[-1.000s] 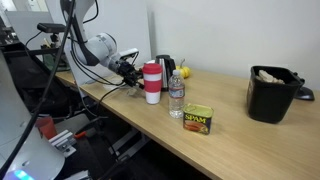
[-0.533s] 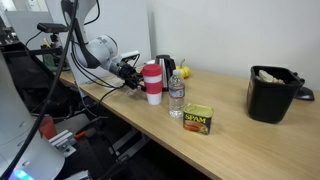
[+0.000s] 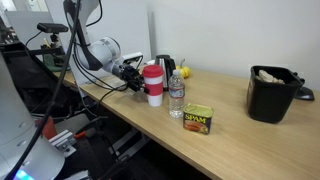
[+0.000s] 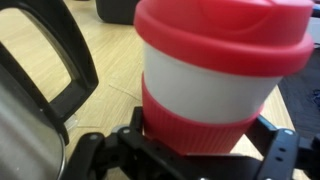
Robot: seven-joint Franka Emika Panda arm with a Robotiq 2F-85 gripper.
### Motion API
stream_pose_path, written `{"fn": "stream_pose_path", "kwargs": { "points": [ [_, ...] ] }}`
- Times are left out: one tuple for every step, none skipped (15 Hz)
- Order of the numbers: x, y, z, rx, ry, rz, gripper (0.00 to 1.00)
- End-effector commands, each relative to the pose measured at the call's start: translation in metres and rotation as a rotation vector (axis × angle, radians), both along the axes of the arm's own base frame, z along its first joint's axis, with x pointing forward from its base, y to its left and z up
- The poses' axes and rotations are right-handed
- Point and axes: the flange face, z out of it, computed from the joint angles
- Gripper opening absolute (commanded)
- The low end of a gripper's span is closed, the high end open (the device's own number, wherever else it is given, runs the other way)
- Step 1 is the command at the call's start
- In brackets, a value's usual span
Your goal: Move the pink and white coffee cup to the right side of the table
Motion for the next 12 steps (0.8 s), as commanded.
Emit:
{"fn": "stream_pose_path", "kwargs": {
  "points": [
    [0.009, -0.014, -0.001, -0.021, -0.037, -0.008, 1.00],
    [0.010, -0.017, -0.001, -0.026, -0.041, -0.010, 1.00],
    [0.012, -0.020, -0.001, -0.028, -0.046, -0.009, 1.00],
    [0.012, -0.022, -0.002, -0.029, -0.047, -0.010, 1.00],
    [0.012, -0.023, -0.002, -0.027, -0.045, -0.013, 1.00],
    [0.012, -0.023, -0.002, -0.022, -0.044, -0.014, 0.83],
    [0.012, -0.022, -0.001, -0.007, -0.052, -0.019, 0.72],
    [0.013, -0.022, 0.000, 0.002, -0.053, -0.025, 0.68],
    [0.013, -0.020, 0.002, 0.009, -0.061, -0.028, 0.67],
    [0.014, -0.019, 0.004, 0.011, -0.065, -0.033, 0.67],
    [0.014, -0.018, 0.007, 0.015, -0.066, -0.038, 0.67],
    [0.014, -0.016, 0.011, 0.015, -0.070, -0.033, 0.67]
  ]
}}
